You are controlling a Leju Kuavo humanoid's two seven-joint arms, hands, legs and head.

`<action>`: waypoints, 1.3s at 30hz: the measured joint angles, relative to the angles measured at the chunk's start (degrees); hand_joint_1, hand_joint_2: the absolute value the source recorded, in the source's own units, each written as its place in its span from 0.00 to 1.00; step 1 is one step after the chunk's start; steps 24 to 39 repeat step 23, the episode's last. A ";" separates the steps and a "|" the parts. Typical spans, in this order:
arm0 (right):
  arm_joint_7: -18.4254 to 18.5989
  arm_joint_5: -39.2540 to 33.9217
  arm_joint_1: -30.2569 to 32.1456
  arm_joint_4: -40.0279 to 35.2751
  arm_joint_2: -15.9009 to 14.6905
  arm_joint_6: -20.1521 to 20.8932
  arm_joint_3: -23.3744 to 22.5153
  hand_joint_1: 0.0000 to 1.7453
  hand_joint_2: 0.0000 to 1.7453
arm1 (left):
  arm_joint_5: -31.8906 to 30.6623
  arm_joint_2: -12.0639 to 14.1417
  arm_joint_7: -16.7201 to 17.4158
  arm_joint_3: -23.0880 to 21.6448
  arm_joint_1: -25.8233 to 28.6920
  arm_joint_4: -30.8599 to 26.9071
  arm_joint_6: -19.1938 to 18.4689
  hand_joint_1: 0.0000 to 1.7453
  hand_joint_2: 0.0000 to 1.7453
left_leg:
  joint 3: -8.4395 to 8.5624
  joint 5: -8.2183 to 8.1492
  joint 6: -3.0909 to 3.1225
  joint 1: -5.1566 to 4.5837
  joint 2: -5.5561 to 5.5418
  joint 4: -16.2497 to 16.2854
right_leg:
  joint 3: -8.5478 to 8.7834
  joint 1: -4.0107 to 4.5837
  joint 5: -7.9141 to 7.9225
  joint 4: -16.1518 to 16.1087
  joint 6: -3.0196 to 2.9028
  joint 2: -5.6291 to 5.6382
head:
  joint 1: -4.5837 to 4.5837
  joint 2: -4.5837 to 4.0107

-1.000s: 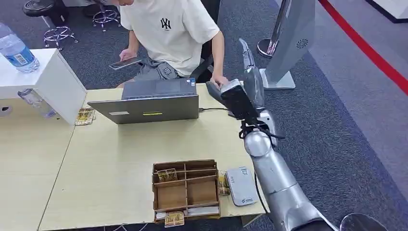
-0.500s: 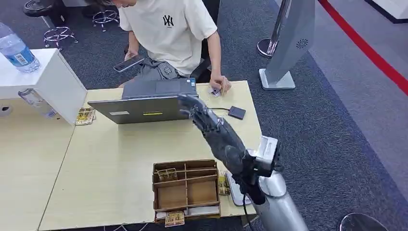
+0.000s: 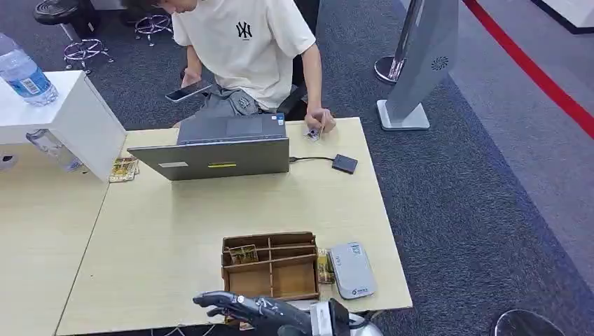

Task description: Pass the card to the sensor for recognition and then transmit it.

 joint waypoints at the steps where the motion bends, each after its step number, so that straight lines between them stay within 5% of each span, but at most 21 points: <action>1: 0.02 -0.02 0.37 1.00 -0.11 0.20 0.82 0.00 0.00 | 0.00 0.00 0.00 0.00 -0.03 0.00 0.00 0.00 0.00 | 0.00 0.00 0.00 0.00 0.00 0.00 | 0.00 0.00 0.00 0.00 0.00 0.00 | 0.00 0.00; 7: -0.17 1.82 0.38 6.83 -1.58 -0.63 5.43 0.00 0.00 | -0.11 0.00 -0.02 0.02 -0.11 0.00 0.04 0.00 0.00 | -0.01 0.00 0.00 -0.01 0.00 0.00 | 0.01 -0.01 0.00 0.00 0.01 0.00 | 0.00 0.00; 15: -1.62 14.89 -2.82 15.53 -2.65 -8.68 9.25 0.00 0.00 | 0.00 0.00 -0.15 0.11 -0.18 0.00 0.11 0.00 0.00 | 0.01 0.00 0.00 0.00 0.01 0.01 | 0.01 0.00 0.01 0.00 0.01 0.01 | 0.00 0.00; 23: -2.27 20.35 -5.38 23.33 -1.18 -14.47 11.26 0.00 0.00 | 0.17 -0.02 -0.35 0.96 -0.25 0.00 0.11 0.00 0.00 | 0.00 0.00 0.00 0.00 0.01 0.00 | 0.01 0.00 0.01 0.00 0.01 0.01 | 0.00 0.00; 39: -2.27 20.35 -5.38 23.33 -1.18 -14.47 11.26 0.00 0.00 | 0.17 -0.02 -0.35 0.96 -0.25 0.00 0.11 0.00 0.00 | 0.00 0.00 0.00 0.00 0.01 0.00 | 0.01 0.00 0.01 0.00 0.01 0.01 | 0.00 0.00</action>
